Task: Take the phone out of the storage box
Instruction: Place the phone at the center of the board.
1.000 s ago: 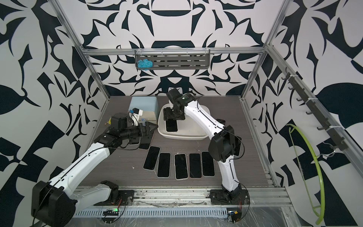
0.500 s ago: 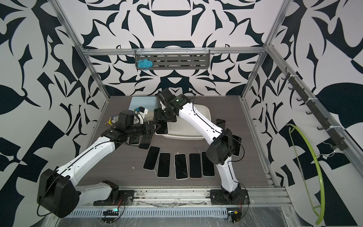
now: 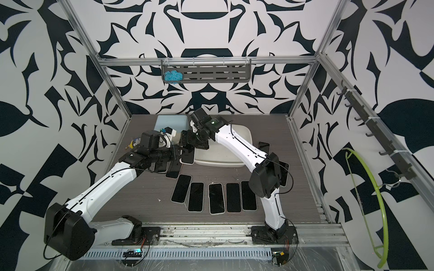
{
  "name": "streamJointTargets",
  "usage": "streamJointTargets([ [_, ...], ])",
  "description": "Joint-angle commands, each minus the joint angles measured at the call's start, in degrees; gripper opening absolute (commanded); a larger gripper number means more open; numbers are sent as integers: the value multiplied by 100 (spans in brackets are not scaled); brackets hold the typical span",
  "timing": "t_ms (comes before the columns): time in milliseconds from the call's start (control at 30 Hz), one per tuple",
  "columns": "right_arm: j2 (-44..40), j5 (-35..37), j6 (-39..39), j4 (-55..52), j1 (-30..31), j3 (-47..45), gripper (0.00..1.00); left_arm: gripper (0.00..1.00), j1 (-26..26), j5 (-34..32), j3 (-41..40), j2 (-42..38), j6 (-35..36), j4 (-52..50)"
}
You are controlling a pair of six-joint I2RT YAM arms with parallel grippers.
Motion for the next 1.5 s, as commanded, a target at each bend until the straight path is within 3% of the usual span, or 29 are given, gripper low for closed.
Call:
streamJointTargets([
  [0, -519, 57, 23, 202, 21, -118, 99, 0, -21, -415, 301, -358, 267, -1150],
  [200, -775, 220, -202, 192, -283, -462, 99, 0, -21, -1695, -110, -1027, -141, -2825],
  [367, -678, 202, -289, 182, -367, -304, 99, 0, -20, -1714, -1080, -1465, -1233, -2745],
  [633, -1062, 169, -270, 732, -389, -1302, 99, 0, -21, -1715, -1471, -1213, -1451, -3327],
  [800, -1358, 126, -243, 1131, -468, -2083, 99, 0, -21, -1915, -1935, -1762, -1868, -3345],
  [933, -1594, 86, -199, 1305, -607, -2560, 99, 0, -21, -1786, -2402, -1923, -1984, -3194],
  [1067, -1830, 125, -188, 1405, -792, -2875, 99, 0, -30, -1365, -2821, -1612, -2097, -2294],
  [1267, -1907, 133, -305, 1247, -980, -2764, 99, 0, -30, -905, -3264, -1235, -2403, -920],
  [1367, -1967, 127, -287, 1247, -1016, -2800, 99, 0, -30, -891, -3232, -1024, -2316, -819],
  [1467, -2028, 147, -289, 1242, -1030, -2875, 99, 14, -30, -862, -3208, -889, -2293, -843],
])
